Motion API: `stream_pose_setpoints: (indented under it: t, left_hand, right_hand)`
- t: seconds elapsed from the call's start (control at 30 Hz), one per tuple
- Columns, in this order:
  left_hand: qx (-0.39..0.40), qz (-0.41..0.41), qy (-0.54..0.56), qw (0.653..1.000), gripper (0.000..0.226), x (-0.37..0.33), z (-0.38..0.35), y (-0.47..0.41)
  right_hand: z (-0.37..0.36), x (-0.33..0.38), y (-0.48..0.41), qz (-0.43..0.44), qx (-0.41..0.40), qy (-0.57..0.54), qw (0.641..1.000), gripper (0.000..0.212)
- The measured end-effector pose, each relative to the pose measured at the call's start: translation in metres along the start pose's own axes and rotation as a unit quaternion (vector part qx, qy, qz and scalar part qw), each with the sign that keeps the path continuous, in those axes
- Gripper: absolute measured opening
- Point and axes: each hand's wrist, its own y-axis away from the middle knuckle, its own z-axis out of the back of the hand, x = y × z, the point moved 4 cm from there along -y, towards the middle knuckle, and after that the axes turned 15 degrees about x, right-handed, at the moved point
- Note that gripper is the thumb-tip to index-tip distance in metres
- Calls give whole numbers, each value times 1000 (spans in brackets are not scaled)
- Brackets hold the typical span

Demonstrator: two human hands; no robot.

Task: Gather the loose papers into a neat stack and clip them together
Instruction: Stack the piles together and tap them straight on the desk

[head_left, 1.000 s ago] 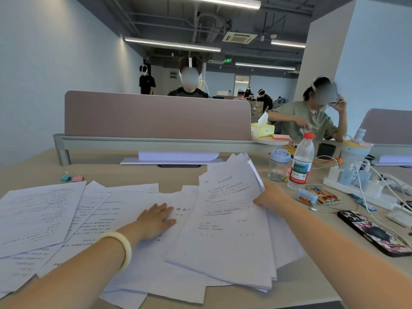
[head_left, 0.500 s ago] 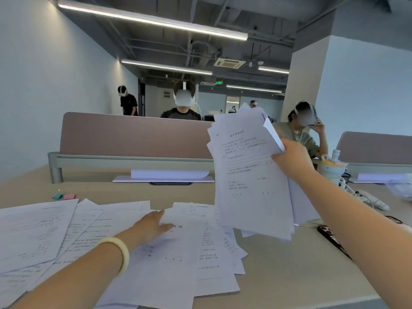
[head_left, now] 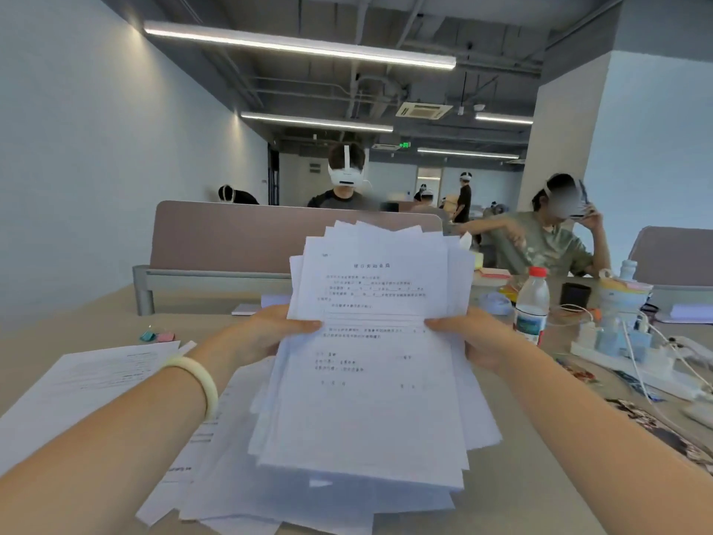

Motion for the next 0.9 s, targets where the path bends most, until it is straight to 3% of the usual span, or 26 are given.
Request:
stream_pose_setpoints:
  t: [0.07, 0.17, 0.33, 0.43, 0.53, 0.77, 0.9]
  left_hand:
    - [-32, -11, -34, 999, 66, 6, 4, 4]
    - [-115, -30, -87, 989, 42, -1, 10, 5]
    - [-180, -88, -85, 976, 14, -34, 20, 10]
    - [-182, -84, -97, 975, 19, -20, 19, 12]
    - [-211, -92, -17, 973, 44, 7, 18, 14]
    - [-257, -120, 73, 956, 77, 17, 29, 19]
    - [-254, -106, 87, 957, 53, 30, 22, 18]
  right_hand:
    - [-10, -10, -9, -14, 49, 8, 999, 34]
    - [-17, -3, -22, 12, 93, -4, 996, 57]
    - [-22, 39, -27, 90, 97, -19, 991, 21]
    - [-34, 36, -26, 97, 113, -9, 989, 23]
    - [-43, 21, -27, 84, 111, -29, 990, 43]
    - [-54, 32, -29, 106, 45, -41, 993, 44]
    - [-63, 24, -28, 88, 1, -16, 996, 31]
